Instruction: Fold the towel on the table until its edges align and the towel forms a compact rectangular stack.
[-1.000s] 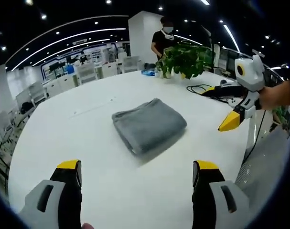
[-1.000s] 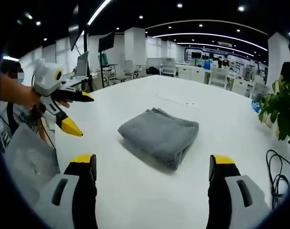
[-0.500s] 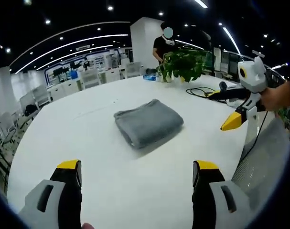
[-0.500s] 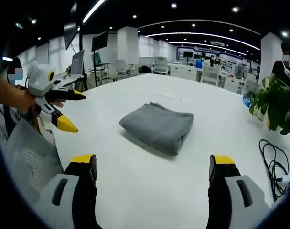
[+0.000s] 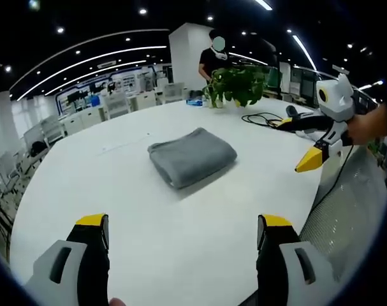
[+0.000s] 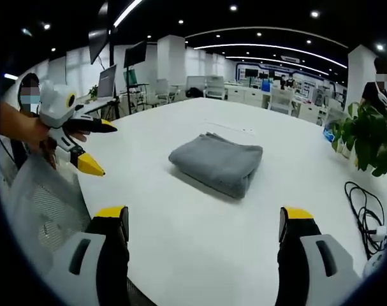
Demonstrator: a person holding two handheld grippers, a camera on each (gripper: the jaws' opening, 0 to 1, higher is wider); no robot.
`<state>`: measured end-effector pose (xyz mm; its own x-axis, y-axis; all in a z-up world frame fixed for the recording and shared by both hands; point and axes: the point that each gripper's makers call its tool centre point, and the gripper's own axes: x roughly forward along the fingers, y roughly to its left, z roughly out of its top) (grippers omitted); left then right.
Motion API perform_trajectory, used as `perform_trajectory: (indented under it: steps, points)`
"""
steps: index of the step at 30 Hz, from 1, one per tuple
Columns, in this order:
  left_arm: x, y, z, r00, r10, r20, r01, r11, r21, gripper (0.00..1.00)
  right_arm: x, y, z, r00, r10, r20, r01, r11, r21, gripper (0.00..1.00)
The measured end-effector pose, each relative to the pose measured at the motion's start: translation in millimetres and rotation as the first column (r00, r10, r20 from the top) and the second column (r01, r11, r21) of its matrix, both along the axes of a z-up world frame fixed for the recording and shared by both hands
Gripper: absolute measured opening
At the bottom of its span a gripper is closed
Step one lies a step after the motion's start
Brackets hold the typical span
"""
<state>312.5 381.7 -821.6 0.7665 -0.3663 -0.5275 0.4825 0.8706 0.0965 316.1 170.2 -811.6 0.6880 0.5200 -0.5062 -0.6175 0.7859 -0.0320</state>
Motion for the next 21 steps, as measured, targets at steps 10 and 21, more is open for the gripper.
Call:
perform_trajectory:
  steps: [10,21]
  points:
    - [-8.1,4.3,-7.1,1.000,-0.009,-0.001,0.009,1.000,0.013,0.99,4.6,-12.5,-4.3,1.000,-0.029,0.011,0.029,0.999,-0.014,0.99]
    - [-3.6,1.6,-4.7,1.000,0.020,0.000,-0.020,1.000,0.002,0.99,5.5,-23.7,-7.1,1.000,-0.026,0.006,0.026,0.998,0.049,0.99]
